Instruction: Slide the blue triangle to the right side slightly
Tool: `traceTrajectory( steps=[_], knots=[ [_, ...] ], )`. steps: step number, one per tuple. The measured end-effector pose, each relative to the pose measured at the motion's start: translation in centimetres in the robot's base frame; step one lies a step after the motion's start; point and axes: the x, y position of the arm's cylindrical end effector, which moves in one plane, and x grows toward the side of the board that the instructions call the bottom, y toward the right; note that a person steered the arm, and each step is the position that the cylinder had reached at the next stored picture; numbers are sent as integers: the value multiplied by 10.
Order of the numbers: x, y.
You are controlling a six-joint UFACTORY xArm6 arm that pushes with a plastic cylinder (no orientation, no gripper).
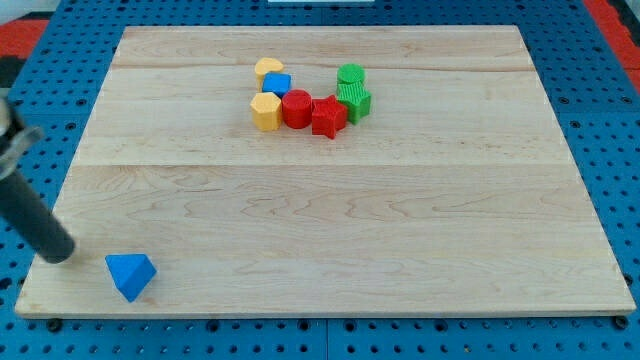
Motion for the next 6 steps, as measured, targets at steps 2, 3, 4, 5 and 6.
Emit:
traceTrajectory(
  steps=[2, 3, 4, 5, 6],
  knots=[
    [19, 60],
    [19, 108],
    [42, 113],
    [48, 130],
    [27, 151]
  ],
)
